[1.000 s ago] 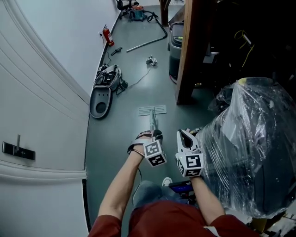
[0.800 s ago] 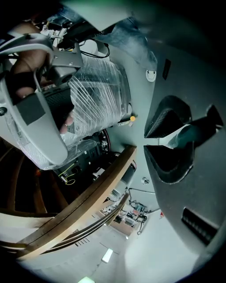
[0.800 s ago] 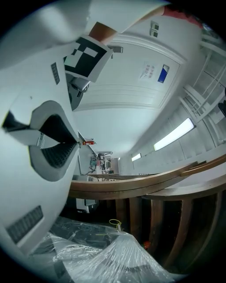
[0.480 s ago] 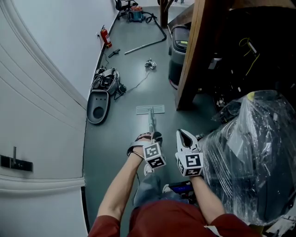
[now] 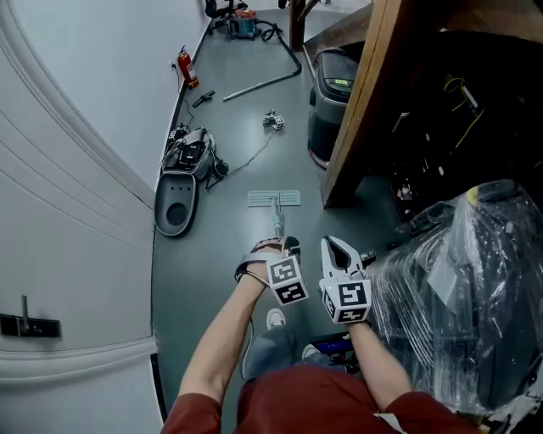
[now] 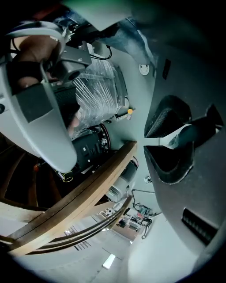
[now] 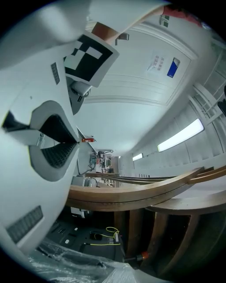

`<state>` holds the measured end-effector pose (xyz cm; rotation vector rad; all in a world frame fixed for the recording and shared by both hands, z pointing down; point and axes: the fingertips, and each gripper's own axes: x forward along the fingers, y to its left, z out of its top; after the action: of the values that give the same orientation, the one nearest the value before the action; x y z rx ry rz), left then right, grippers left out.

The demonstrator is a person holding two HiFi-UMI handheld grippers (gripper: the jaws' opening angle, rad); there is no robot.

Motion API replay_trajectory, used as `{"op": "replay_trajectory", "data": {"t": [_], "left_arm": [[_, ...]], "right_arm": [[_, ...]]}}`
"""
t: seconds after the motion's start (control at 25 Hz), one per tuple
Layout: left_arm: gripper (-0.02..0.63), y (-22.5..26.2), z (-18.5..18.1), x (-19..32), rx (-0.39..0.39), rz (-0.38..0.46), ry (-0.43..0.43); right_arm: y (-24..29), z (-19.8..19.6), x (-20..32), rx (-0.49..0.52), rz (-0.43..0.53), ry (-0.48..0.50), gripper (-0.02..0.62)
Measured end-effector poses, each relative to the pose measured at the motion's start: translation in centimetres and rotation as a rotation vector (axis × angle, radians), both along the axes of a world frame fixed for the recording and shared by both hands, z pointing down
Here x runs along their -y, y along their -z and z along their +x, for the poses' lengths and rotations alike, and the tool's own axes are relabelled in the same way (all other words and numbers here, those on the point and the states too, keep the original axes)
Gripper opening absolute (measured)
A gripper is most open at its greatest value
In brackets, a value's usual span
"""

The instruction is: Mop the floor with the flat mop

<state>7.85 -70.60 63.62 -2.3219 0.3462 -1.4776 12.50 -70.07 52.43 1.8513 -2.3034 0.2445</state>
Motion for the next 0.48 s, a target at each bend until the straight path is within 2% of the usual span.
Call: {"op": "replay_trajectory", "data": {"t": [0.24,0.48], "left_arm": [[0.052,0.4,-0.5,3.4,-0.041,0.009,0.0],[0.052,1.8,0.3,5.8,-0.043,-0.012,0.013]], "right_arm": [[0.3,-0.1,3.1,-0.009,0.003,-0.038,0.017],[1.1,0.3,5.5,0.009,0.022,-0.041,0.017]]}}
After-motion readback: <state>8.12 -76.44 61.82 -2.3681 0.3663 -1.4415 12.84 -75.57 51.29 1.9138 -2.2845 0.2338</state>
